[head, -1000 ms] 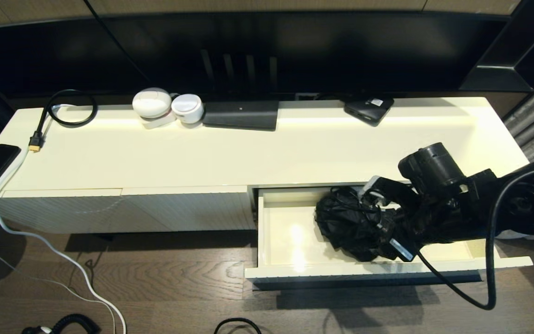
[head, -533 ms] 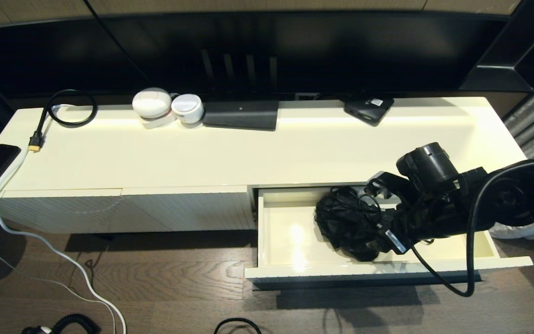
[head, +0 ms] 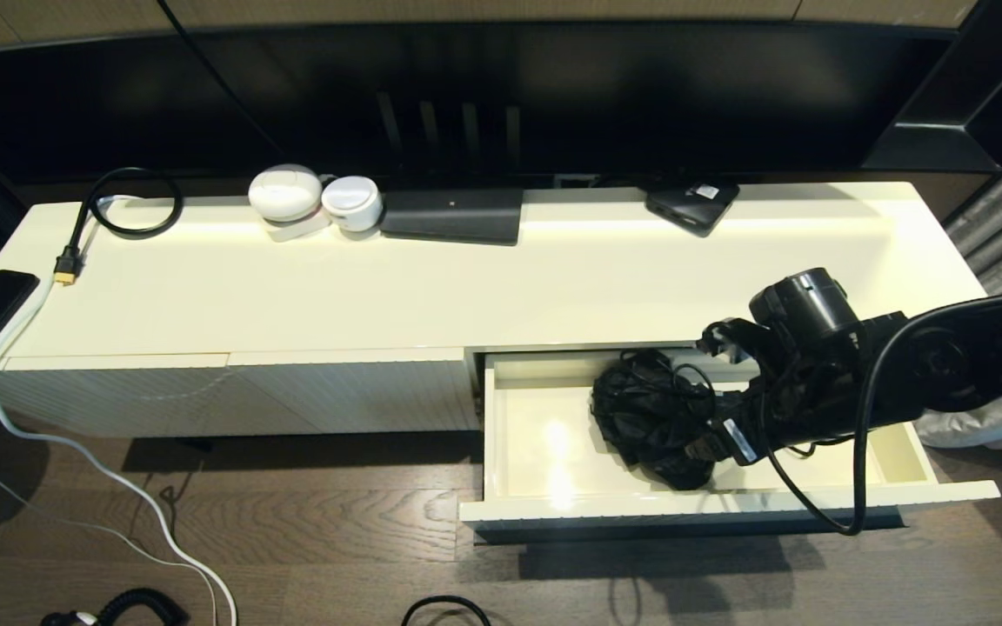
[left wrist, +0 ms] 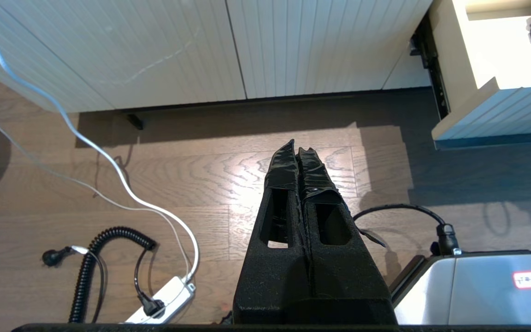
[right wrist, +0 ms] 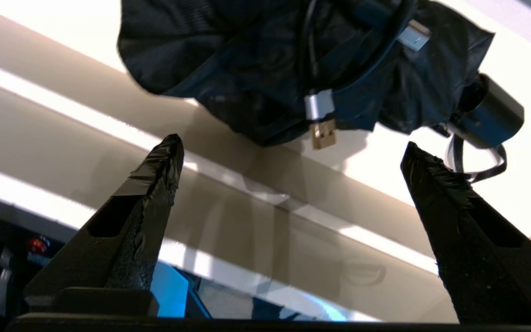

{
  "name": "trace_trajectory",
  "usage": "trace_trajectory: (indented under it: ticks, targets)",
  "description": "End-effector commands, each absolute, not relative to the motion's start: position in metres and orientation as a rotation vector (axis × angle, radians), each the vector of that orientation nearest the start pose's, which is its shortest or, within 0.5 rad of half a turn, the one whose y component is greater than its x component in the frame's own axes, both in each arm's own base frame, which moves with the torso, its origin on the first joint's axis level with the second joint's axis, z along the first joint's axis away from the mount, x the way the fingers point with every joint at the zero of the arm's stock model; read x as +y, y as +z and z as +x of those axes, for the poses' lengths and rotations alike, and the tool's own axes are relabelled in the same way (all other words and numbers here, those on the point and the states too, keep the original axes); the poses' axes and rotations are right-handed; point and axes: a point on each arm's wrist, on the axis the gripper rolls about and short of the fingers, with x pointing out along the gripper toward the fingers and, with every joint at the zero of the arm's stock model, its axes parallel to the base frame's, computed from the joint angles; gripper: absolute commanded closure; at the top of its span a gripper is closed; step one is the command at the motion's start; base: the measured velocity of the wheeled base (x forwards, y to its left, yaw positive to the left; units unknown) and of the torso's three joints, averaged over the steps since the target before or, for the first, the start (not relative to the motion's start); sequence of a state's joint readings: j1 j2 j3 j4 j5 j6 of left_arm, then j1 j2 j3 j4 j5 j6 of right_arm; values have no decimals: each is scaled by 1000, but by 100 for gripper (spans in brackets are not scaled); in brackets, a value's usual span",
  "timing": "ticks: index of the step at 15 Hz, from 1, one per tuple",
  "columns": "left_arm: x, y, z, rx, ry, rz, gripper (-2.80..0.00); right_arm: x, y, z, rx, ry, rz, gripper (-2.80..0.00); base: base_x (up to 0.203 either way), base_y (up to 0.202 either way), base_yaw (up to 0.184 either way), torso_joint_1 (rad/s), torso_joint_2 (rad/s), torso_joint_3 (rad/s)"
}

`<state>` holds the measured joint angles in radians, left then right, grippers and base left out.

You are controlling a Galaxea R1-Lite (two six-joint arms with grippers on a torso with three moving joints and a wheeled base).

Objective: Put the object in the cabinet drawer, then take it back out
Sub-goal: Take the data cable out of the drawer and put it on the table

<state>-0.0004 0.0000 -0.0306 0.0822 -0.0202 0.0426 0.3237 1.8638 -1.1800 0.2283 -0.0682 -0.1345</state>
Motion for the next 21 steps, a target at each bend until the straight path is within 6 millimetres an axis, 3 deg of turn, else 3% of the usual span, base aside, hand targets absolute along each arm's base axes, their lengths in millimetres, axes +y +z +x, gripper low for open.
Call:
trace_trajectory:
  ticks: [1, 16, 21]
  targets:
    - [0, 75, -25, 52, -22, 42, 0, 99, 149, 322, 881, 282, -289, -280, 0, 0, 0, 0, 0, 0]
    - [0, 75, -25, 52, -22, 42, 0, 99, 144, 339, 833, 340, -268, -280, 0, 0, 0, 0, 0, 0]
    - [0, 75, -25, 52, -21, 41, 0, 96, 140, 357, 687, 335, -283, -280, 0, 0, 0, 0, 0, 0]
